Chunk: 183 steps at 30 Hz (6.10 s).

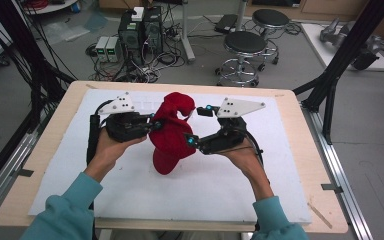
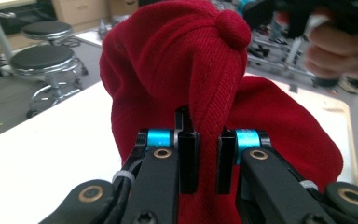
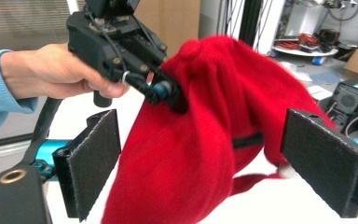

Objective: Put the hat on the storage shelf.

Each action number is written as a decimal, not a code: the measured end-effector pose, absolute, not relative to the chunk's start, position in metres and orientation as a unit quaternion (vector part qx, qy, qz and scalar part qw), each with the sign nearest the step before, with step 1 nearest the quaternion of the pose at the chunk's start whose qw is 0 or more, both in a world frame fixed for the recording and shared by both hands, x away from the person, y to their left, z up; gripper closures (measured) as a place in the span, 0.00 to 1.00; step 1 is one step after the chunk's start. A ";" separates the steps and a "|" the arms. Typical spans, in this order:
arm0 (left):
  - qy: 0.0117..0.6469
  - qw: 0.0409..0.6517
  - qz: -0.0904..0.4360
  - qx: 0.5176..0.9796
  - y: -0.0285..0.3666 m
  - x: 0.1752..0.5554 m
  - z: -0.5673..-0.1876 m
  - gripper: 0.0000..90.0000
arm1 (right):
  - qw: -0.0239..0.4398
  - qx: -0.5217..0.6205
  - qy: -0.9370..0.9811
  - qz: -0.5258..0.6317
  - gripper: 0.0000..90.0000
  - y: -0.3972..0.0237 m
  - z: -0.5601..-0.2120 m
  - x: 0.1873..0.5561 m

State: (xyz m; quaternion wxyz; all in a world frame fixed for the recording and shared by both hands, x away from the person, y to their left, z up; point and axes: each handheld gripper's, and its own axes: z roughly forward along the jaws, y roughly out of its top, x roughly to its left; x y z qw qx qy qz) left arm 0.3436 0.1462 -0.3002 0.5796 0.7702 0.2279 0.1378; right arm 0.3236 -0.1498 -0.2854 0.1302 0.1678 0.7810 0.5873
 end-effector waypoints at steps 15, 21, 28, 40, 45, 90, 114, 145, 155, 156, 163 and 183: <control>0.263 0.593 0.171 0.741 0.146 0.357 -0.283 0.93 | 0.141 0.242 0.768 0.576 0.15 -0.151 -0.317 0.305; 0.269 0.600 0.184 0.731 0.142 0.358 -0.278 0.93 | 0.128 0.252 0.772 0.569 0.21 -0.143 -0.333 0.305; 0.277 0.605 0.187 0.723 0.139 0.359 -0.275 0.93 | 0.120 0.251 0.780 0.561 0.28 -0.128 -0.339 0.308; 0.269 0.619 0.183 0.715 0.134 0.357 -0.274 0.93 | 0.122 0.282 0.777 0.549 0.68 -0.121 -0.343 0.311; 0.269 0.618 0.183 0.716 0.133 0.356 -0.274 0.93 | 0.111 0.285 0.778 0.550 0.85 -0.119 -0.343 0.311; 0.261 0.606 0.224 0.717 0.202 0.339 -0.308 0.12 | 0.166 0.327 0.755 0.544 0.95 -0.131 -0.332 0.341; 0.348 0.600 0.240 0.679 0.289 0.270 -0.421 0.12 | 0.201 0.368 0.730 0.539 0.95 -0.137 -0.328 0.398; 0.359 0.581 0.277 0.676 0.299 0.258 -0.449 0.12 | 0.165 0.395 0.742 0.515 0.95 -0.118 -0.364 0.429; 0.360 0.584 0.279 0.672 0.299 0.257 -0.449 0.12 | 0.161 0.394 0.761 0.489 0.95 -0.119 -0.373 0.419; 0.359 0.584 0.279 0.672 0.300 0.256 -0.449 0.12 | 0.164 0.393 0.763 0.487 0.95 -0.119 -0.374 0.418; 0.362 0.584 0.278 0.671 0.300 0.257 -0.450 0.12 | 0.163 0.399 0.760 0.486 0.95 -0.121 -0.379 0.413; 0.364 0.581 0.278 0.674 0.299 0.257 -0.450 0.13 | 0.199 0.422 0.765 0.444 0.34 -0.139 -0.371 0.389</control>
